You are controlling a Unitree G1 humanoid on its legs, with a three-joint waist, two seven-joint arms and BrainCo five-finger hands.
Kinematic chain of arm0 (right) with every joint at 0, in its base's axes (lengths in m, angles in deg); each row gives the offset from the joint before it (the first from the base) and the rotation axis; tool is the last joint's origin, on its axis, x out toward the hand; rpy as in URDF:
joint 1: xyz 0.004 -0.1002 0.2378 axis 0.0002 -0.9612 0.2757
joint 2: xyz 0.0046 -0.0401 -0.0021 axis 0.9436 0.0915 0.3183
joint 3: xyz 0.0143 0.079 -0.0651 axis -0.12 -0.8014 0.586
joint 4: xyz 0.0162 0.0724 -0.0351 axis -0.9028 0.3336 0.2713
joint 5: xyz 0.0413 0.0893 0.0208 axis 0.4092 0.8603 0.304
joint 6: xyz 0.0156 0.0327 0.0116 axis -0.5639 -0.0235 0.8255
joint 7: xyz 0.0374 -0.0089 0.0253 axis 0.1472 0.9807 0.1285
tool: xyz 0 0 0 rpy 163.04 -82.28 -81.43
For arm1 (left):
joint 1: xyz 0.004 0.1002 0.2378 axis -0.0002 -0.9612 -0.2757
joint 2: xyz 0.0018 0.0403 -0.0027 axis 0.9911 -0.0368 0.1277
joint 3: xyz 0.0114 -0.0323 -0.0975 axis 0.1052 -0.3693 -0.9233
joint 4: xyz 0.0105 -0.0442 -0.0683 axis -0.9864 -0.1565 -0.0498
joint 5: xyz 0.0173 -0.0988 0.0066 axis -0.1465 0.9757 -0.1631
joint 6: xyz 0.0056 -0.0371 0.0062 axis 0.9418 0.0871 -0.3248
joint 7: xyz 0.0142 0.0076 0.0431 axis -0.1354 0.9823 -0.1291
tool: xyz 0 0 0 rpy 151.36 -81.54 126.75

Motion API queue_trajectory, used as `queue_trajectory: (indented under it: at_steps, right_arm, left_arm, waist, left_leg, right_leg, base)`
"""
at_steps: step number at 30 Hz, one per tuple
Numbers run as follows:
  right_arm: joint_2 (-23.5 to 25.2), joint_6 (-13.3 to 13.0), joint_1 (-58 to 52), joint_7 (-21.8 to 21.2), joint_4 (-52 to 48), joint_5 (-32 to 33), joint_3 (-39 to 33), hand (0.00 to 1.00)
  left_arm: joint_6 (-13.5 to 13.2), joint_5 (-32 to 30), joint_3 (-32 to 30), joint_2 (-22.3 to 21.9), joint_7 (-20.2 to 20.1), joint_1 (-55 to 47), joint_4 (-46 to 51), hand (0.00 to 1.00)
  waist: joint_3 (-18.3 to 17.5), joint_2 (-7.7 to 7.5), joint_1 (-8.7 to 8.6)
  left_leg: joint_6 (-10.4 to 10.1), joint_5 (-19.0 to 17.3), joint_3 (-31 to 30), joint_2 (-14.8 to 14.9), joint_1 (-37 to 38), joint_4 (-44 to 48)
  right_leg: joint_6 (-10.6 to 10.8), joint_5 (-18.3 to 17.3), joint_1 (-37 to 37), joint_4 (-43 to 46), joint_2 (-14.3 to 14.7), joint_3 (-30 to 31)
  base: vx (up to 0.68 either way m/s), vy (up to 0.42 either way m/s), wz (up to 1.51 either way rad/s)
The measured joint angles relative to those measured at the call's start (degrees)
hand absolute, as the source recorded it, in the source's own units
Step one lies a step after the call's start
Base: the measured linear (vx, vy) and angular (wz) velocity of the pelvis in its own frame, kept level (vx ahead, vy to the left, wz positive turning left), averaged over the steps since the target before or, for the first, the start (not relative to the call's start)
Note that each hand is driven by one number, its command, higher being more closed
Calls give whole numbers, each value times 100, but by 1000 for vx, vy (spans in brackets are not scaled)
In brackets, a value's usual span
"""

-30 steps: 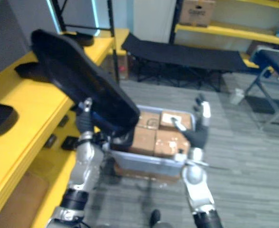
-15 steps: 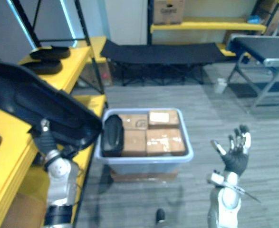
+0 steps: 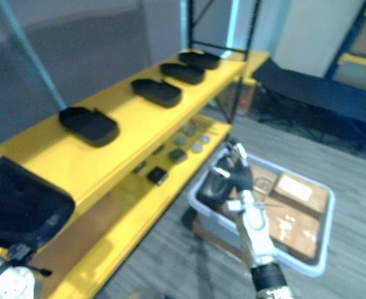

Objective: Walk over and take plastic housings, then place them on the shelf

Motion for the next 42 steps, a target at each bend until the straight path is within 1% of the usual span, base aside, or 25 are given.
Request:
queue_trajectory:
  at_steps: [1,2,4,5,6,8,9,10,11,13,16,18,19,23,25,26,27,30,32,33,36,37,38,40,42]
  right_arm:
    - [41,1,42,-2,0,-3,53,0]
    - [125,14,113,-12,6,-15,142,0]
    - [175,32,198,-70,36,-62,290,0]
    - [180,33,222,-116,45,-110,335,0]
    - [192,33,231,-141,52,-122,379,0]
    - [174,33,234,-231,52,-176,422,0]
    - [166,45,234,-244,52,-225,446,0]
    - [156,85,232,-239,52,-320,449,0]
    - [130,106,217,-232,52,-340,449,0]
    - [51,168,191,-218,52,-451,449,0]
    - [-6,155,188,-233,53,-451,453,0]
    - [-78,153,172,-260,53,-451,451,0]
    - [-114,153,135,-312,53,-451,450,0]
    - [-189,141,131,-546,52,-435,433,0]
    - [-187,97,131,-677,53,-436,444,0]
    - [-193,30,133,-741,52,-434,444,0]
    - [-188,-20,136,-745,53,-434,447,0]
    - [-189,-82,139,-745,53,-434,453,0]
    - [-189,-82,139,-745,67,-433,506,0]
    - [-191,-82,138,-741,82,-433,551,0]
    - [-191,-82,137,-703,155,-418,596,0]
    - [-201,-98,137,-620,155,-406,576,0]
    - [-207,-109,137,-575,155,-408,547,0]
    - [-213,-132,106,-441,168,-451,539,0]
    - [-213,-139,56,-351,171,-475,536,0]
  left_arm:
    - [0,12,-25,-31,-32,-59,4,100]
    - [0,42,-73,-73,-145,-162,4,100]
    - [-5,56,-137,-117,-289,-268,5,100]
    - [-17,138,-150,-150,-391,-301,23,100]
    - [-27,251,-152,-220,-469,-341,51,100]
    - [-66,289,-149,-281,-546,-316,52,100]
    - [-129,312,-149,-273,-598,-298,53,100]
    - [-212,395,-138,-250,-703,-250,64,100]
    - [-257,415,-122,-231,-752,-191,65,100]
    - [-392,441,-105,-171,-885,-32,108,100]
    - [-397,440,-78,-172,-898,-30,211,100]
    - [-395,441,11,-170,-909,-29,215,100]
    - [-394,433,103,-160,-908,-28,215,100]
    - [-354,427,304,-91,-886,41,183,100]
    - [-333,423,360,-7,-860,62,96,100]
    - [-307,423,355,29,-825,81,-4,100]
    - [-261,425,336,27,-764,78,-103,100]
    - [-176,432,296,12,-617,-2,-377,100]
    - [-175,438,260,8,-572,-111,-503,100]
    - [-175,446,248,-2,-570,-185,-549,100]
    - [-182,515,251,-27,-588,-297,-570,100]
    - [-225,638,267,-27,-649,-252,-570,100]
    - [-246,686,302,-29,-682,-220,-570,100]
    - [-298,902,416,-44,-805,-212,-569,100]
    - [-320,927,505,-43,-879,-211,-548,100]
  waist:
    - [3,-17,41]
    - [15,-48,167]
    - [41,-94,201]
    - [64,-177,269]
    - [92,-180,322]
    - [95,-243,314]
    - [134,-219,312]
    - [143,-240,248]
    - [145,-240,224]
    - [149,-296,230]
    - [163,-296,262]
    - [198,-241,258]
    - [199,-238,256]
    - [201,-263,152]
    - [205,-263,133]
    - [216,-251,131]
    - [231,-242,163]
    - [306,-262,242]
    - [336,-282,302]
    - [341,-289,300]
    - [336,-294,298]
    - [338,-302,273]
    - [352,-335,276]
    - [406,-301,322]
    - [420,-287,313]
  left_leg:
    - [-5,6,-44,-23,-15,-2]
    - [-8,11,-117,-42,-27,-5]
    - [18,28,-316,-96,-101,44]
    - [11,32,-376,-117,-106,48]
    - [12,32,-500,-141,-135,56]
    - [12,31,-677,-192,-184,96]
    - [13,31,-784,-217,-190,104]
    - [18,36,-957,-261,-197,105]
    - [29,53,-1067,-291,-198,100]
    - [22,63,-1260,-375,-201,98]
    - [14,61,-1270,-380,-202,191]
    - [-14,44,-1195,-381,-220,234]
    - [-28,34,-1117,-378,-203,242]
    - [-85,-9,-1097,-355,-201,255]
    - [-116,-38,-1103,-343,-197,280]
    - [-138,-99,-1130,-347,-194,380]
    - [-142,-170,-1154,-344,-189,478]
    - [-173,-206,-1288,-339,-183,553]
    - [-176,-208,-1386,-358,-195,555]
    - [-175,-205,-1469,-372,-203,549]
    - [-170,-167,-1771,-464,-296,548]
    - [-172,-95,-1772,-475,-425,549]
    - [-184,-50,-1778,-486,-441,544]
    - [-217,55,-1873,-592,-548,552]
    - [-271,116,-1701,-627,-602,636]
  right_leg:
    - [7,-14,16,4,-12,-76]
    - [-8,-44,33,49,-28,-133]
    - [20,-95,89,51,-53,-323]
    - [38,-124,128,52,-59,-412]
    - [36,-145,145,55,-64,-497]
    - [91,-250,158,198,-117,-591]
    - [105,-326,143,328,-153,-583]
    - [113,-451,137,513,-196,-478]
    - [94,-544,132,631,-220,-370]
    - [115,-756,131,831,-313,-227]
    - [129,-785,127,852,-329,-187]
    - [130,-784,100,843,-345,-125]
    - [132,-783,102,812,-347,-38]
    - [126,-787,107,775,-322,11]
    - [111,-892,107,889,-319,17]
    - [93,-1017,107,1056,-326,13]
    - [109,-1138,109,1231,-353,-6]
    - [158,-1349,110,1510,-392,-93]
    - [153,-1414,117,1583,-386,-199]
    - [160,-1433,151,1584,-380,-270]
    - [210,-1485,329,1515,-392,-704]
    - [249,-1460,390,1446,-389,-928]
    - [261,-1451,426,1441,-394,-1015]
    - [301,-1428,427,1461,-436,-1004]
    - [301,-1428,443,1484,-495,-975]
  base:
    - [37,40,54]
    - [55,30,45]
    - [57,25,49]
    - [47,16,42]
    - [55,15,44]
    - [67,35,48]
    - [99,69,67]
    - [109,75,68]
    - [97,64,78]
    - [91,49,58]
    - [94,23,12]
    - [62,30,-15]
    - [34,17,-27]
    - [18,-2,-12]
    - [-1,-10,3]
    - [-3,-18,14]
    - [-8,-14,16]
    - [-16,-15,24]
    - [-19,-38,27]
    - [-8,-39,48]
    - [9,-46,71]
    - [11,-34,82]
    - [8,-26,79]
    - [17,21,61]
    - [14,55,41]
